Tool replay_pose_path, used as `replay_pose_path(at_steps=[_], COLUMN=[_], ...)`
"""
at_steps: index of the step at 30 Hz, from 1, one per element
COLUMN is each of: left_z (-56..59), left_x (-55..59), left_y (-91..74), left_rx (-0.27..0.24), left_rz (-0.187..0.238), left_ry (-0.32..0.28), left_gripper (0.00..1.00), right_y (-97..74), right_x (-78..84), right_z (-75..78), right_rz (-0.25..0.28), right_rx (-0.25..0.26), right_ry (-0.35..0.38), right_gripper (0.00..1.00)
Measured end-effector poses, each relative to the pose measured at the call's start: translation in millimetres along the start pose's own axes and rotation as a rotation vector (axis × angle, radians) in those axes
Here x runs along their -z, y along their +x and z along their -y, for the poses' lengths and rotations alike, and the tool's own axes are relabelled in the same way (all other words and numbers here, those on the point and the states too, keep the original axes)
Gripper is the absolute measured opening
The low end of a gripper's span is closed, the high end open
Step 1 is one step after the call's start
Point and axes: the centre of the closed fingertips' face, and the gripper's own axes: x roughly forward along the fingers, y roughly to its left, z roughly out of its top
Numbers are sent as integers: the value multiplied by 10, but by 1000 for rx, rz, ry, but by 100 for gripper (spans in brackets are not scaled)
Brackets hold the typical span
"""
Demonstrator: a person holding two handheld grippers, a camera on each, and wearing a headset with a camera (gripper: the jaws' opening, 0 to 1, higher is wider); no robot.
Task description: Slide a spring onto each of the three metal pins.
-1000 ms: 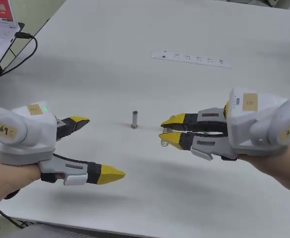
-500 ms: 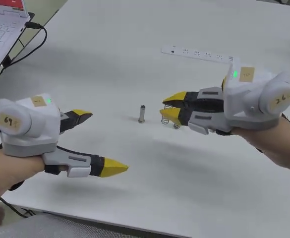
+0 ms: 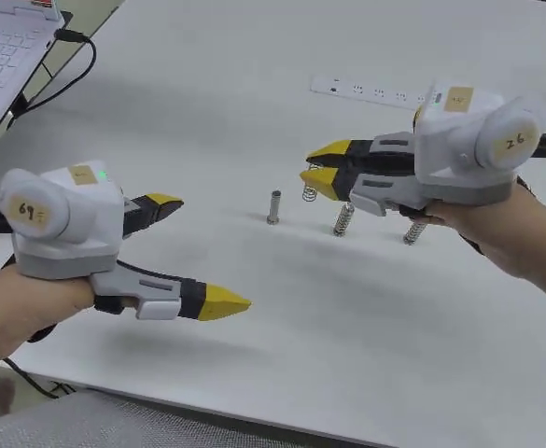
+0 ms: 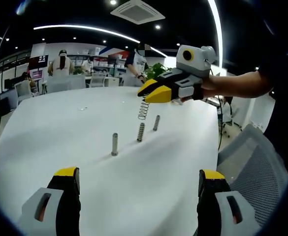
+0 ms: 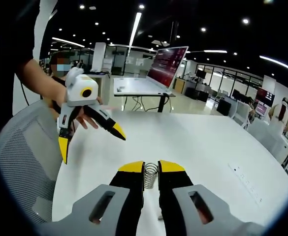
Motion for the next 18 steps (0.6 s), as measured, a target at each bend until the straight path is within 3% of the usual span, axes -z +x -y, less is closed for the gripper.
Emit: replay_pose_path(at_steps=[18], left_z=[0], left_x=[10], left_y=[-4], left_rx=[3], left_rz=[3], left_ry=[-3], left_gripper=[98], right_y=[293], right_x=[17], right_z=[136], right_rz=[-11], right_rx=[-4], right_ry=[31], right_gripper=[8])
